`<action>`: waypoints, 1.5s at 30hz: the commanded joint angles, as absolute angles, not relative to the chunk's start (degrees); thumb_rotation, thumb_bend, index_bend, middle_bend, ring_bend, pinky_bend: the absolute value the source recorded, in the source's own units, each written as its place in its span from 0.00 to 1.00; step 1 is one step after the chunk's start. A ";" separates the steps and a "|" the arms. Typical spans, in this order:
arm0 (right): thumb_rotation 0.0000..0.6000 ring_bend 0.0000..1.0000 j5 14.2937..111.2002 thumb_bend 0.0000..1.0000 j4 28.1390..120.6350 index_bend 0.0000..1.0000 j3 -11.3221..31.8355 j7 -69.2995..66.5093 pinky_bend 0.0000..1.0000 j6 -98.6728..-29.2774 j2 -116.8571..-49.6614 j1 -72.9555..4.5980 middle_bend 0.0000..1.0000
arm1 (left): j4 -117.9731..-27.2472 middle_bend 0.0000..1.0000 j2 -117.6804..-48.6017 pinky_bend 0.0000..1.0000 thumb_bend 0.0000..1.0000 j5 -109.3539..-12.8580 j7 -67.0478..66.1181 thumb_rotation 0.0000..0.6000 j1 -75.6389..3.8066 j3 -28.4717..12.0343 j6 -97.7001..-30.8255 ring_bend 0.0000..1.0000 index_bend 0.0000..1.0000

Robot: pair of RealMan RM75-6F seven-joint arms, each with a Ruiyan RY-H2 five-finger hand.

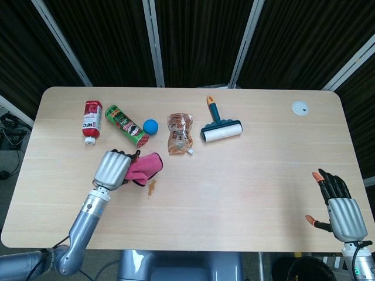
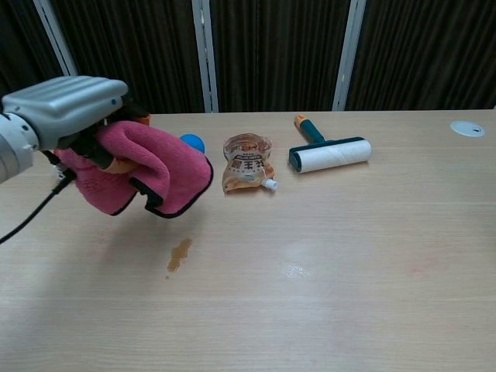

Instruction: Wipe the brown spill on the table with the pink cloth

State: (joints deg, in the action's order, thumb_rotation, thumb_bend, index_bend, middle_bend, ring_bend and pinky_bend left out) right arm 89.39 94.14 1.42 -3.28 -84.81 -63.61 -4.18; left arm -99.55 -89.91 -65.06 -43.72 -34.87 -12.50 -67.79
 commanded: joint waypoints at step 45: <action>1.00 0.00 89.55 0.01 94.19 0.00 1.55 -4.93 0.06 -85.15 -63.13 -3.98 0.00 | -77.56 0.65 -96.42 0.54 0.56 -54.45 -45.12 1.00 -35.19 -6.68 -65.81 0.57 0.86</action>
